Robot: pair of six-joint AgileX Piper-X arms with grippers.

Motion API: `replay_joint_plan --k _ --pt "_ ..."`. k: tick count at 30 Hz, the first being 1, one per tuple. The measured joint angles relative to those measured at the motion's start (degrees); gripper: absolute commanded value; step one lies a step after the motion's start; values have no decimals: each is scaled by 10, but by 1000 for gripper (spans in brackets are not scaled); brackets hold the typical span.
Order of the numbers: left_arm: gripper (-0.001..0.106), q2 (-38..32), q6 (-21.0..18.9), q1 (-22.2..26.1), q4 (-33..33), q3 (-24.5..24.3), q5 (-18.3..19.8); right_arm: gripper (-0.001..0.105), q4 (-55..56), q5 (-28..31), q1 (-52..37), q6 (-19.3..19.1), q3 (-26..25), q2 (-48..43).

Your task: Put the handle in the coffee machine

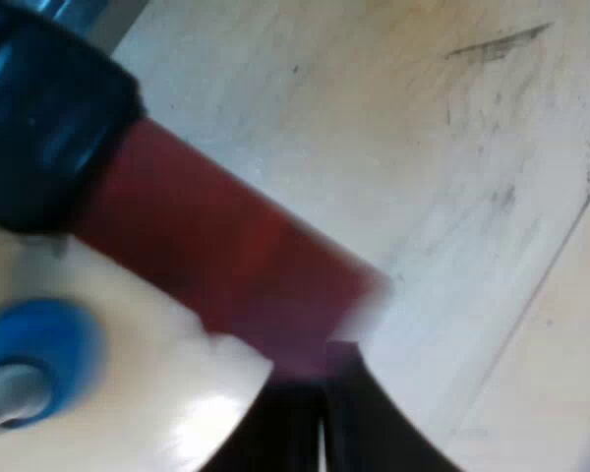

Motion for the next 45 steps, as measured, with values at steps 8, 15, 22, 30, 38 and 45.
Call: replay_joint_plan --k 8,15,22,30,38,45 --pt "1 -4 11 -16 -76 -36 108 47 0 0 0 0 0 0" --pt "1 -4 24 -16 -39 -36 113 47 0 0 0 0 0 0" --pt "1 -36 25 -16 -18 -36 93 47 0 0 0 0 0 0" --pt "1 -108 34 -16 8 -36 50 47 0 0 0 6 0 0" --pt "1 -165 47 38 31 -36 43 47 0 0 0 35 0 0" --pt "3 -215 54 82 30 -36 42 47 0 0 0 35 0 0"
